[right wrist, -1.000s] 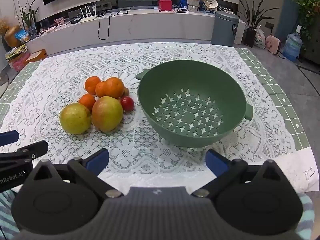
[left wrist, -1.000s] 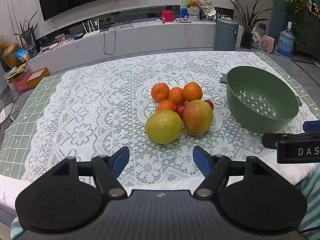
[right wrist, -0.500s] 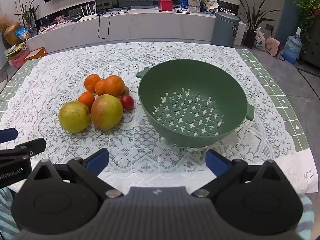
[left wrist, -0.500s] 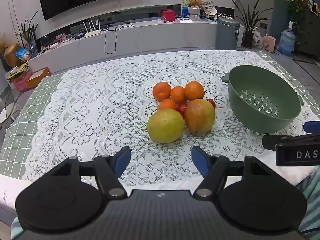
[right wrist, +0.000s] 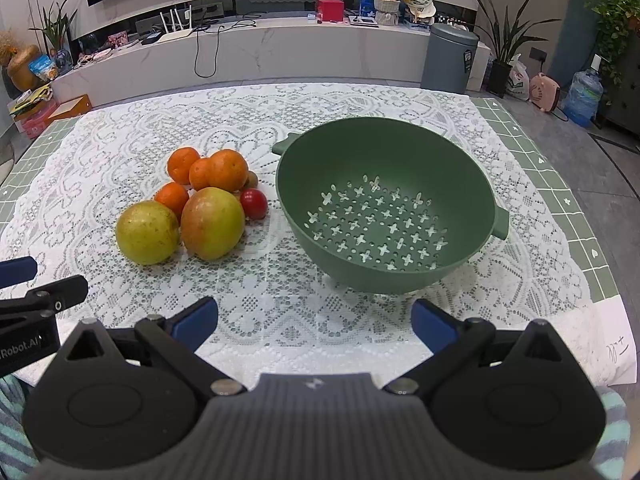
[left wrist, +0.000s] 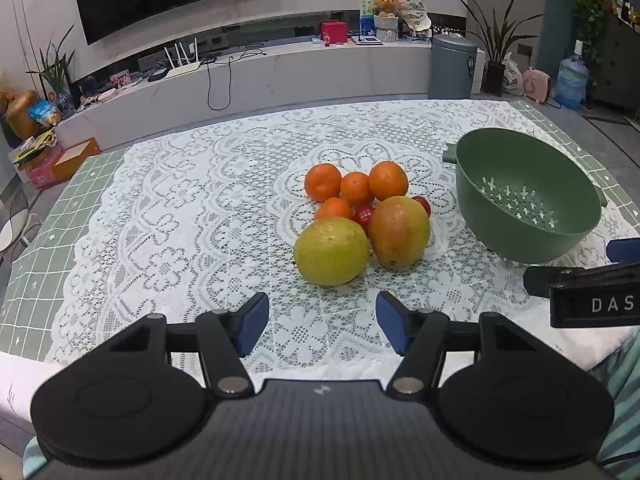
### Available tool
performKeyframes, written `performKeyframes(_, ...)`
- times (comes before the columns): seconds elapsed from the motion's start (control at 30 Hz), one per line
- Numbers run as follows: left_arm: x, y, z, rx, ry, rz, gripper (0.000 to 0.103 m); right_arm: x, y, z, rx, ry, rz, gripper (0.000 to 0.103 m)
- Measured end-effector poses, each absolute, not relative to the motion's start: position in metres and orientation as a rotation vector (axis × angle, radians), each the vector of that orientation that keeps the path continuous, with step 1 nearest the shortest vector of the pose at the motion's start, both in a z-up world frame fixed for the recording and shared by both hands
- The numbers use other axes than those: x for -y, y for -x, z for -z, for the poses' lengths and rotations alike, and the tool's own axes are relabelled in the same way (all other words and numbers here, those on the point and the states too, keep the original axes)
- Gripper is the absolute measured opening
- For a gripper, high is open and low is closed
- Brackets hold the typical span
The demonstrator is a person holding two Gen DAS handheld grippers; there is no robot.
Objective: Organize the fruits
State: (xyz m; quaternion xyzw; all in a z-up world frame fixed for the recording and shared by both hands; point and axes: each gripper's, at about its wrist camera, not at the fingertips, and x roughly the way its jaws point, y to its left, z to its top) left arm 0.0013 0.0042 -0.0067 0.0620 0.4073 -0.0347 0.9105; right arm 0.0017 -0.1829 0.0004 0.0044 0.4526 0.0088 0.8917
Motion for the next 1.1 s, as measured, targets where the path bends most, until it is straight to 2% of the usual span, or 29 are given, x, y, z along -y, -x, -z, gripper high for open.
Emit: performKeyframes(1.1,-0.0032,0.0039,0.0046,-0.800,-0.118,0.117,0.076,0.1799,-0.0009,-0.0011,-0.937,-0.007,-0.020,0.099)
